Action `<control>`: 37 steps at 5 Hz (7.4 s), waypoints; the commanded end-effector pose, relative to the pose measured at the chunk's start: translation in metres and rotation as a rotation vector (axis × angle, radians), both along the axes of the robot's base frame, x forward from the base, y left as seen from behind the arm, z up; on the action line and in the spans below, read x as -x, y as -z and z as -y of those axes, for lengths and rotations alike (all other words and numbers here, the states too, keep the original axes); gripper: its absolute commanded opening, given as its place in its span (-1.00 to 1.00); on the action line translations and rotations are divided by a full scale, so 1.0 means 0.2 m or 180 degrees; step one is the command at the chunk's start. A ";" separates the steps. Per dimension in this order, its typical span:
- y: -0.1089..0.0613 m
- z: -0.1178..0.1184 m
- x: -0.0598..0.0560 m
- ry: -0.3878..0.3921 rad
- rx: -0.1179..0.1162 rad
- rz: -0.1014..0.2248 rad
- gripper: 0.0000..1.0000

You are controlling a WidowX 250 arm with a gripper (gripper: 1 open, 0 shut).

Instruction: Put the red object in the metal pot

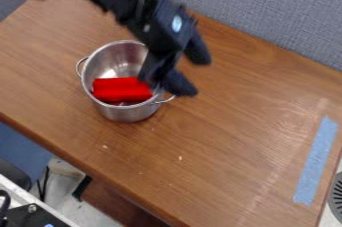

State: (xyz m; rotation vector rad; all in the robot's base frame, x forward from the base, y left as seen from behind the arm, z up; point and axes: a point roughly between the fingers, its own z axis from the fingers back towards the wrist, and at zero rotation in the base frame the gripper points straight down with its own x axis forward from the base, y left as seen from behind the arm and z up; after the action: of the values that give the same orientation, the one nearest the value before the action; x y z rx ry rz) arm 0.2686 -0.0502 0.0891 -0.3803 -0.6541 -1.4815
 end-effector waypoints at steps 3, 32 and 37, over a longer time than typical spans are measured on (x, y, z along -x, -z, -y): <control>-0.33 -0.26 -0.03 -0.0164 -0.0195 0.0111 1.00; 0.02 -0.16 -0.24 -0.0344 -0.0416 0.1134 -1.00; -0.05 0.03 -0.01 -0.0409 -0.0416 0.1260 -1.00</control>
State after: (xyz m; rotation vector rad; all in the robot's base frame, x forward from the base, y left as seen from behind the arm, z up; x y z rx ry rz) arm 0.2671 -0.0547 0.0902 0.0387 -0.8426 -1.4889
